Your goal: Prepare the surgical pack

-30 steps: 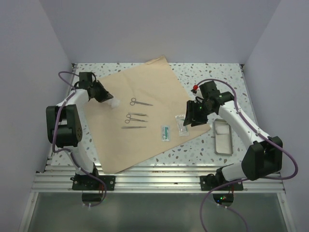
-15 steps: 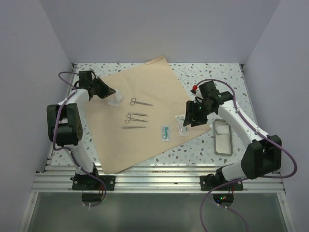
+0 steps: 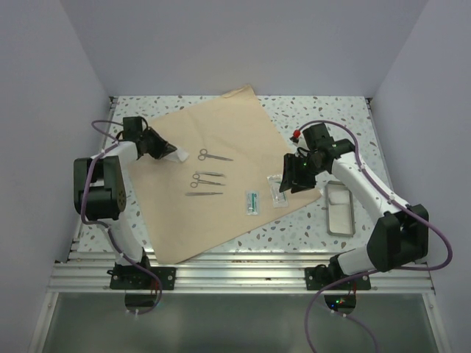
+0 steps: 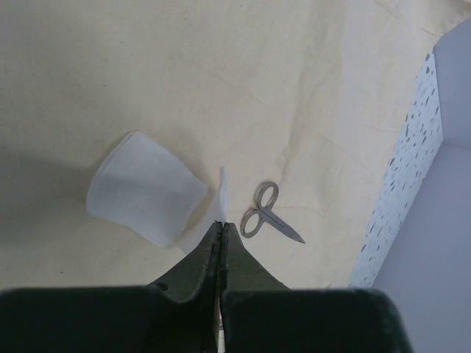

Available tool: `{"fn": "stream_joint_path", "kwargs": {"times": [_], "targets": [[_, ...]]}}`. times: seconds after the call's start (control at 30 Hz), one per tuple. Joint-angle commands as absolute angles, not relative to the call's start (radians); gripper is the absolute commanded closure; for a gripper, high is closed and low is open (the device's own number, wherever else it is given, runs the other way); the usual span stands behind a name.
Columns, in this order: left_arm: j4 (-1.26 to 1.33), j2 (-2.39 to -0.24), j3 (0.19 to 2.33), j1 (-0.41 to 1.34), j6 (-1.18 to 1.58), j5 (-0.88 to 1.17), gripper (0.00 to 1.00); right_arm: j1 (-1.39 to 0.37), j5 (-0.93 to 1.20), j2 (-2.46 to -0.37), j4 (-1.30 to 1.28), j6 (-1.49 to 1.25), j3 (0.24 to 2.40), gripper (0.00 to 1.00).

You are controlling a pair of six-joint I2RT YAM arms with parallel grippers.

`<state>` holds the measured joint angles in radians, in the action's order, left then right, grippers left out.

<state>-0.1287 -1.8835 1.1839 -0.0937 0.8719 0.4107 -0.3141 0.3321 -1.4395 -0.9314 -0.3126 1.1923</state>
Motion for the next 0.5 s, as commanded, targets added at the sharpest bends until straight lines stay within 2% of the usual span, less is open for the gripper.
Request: {"fn": "stream_joint_path", "kwargs": {"times": [0.0, 0.47], "targets": [[-0.101, -1.881, 1.175, -0.115, 0.861, 0.382, 1.00, -0.313, 0.348, -1.447, -0.937, -0.295, 1.207, 0.50], [-0.100, -1.911, 1.190, -0.138, 0.830, 0.351, 1.00, -0.314, 0.348, -1.454, -0.936, -0.293, 1.206, 0.50]]}}
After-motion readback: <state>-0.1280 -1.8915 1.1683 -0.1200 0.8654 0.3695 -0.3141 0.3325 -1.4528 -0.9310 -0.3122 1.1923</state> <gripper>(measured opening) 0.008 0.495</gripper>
